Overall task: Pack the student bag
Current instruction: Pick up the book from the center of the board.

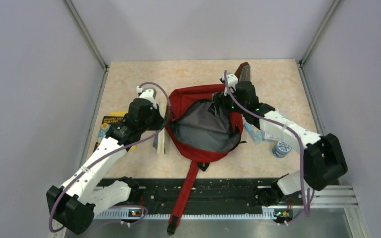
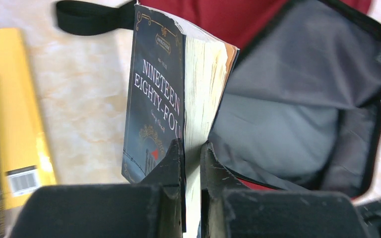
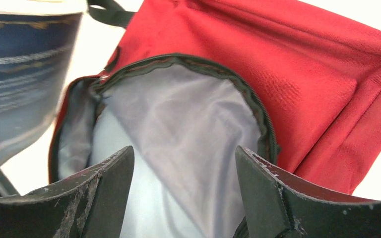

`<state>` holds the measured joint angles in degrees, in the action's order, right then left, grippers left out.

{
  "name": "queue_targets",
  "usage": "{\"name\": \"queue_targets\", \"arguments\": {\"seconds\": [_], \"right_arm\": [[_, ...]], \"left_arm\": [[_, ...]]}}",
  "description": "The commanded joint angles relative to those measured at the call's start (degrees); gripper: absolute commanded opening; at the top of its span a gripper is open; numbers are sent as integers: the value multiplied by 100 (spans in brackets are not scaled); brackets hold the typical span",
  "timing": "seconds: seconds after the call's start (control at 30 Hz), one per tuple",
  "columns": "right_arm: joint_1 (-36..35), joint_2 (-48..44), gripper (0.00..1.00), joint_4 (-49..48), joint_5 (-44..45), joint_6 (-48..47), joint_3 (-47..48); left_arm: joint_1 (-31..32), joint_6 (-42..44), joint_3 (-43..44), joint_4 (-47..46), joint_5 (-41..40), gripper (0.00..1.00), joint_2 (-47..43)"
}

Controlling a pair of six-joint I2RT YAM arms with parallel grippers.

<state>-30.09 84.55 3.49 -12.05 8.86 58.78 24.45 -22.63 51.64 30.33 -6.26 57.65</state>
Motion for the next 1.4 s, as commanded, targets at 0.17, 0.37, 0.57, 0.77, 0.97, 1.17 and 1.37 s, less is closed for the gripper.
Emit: {"name": "queue_targets", "arguments": {"seconds": [0.17, 0.37, 0.57, 0.77, 0.97, 1.17, 1.37], "right_arm": [[38, -1840, 78, -578, -584, 1323, -864], [38, -2457, 80, -1570, -552, 3269, -1762], [-144, -2476, 89, -1755, -537, 3896, -2121], [-328, -2200, 92, -1500, -556, 3930, -2233], [-614, -1872, 95, -1473, -658, 4003, -2328], [-770, -1811, 95, -1324, -494, 3946, -2465], [-774, -1934, 89, -1305, -274, 4075, -2839]], "left_arm": [[1157, -212, 493, -1322, 389, 0, 6], [1907, 457, 467, -1583, 554, 0, 518], [2555, 559, 348, -2077, 588, 0, 1014], [2924, 709, 217, -2437, 897, 0, 1361], [3199, 871, 281, -2418, 871, 0, 1750], [3487, 994, 311, -2535, 504, 0, 1909], [3792, 1171, 287, -2692, -188, 0, 1967]]}}
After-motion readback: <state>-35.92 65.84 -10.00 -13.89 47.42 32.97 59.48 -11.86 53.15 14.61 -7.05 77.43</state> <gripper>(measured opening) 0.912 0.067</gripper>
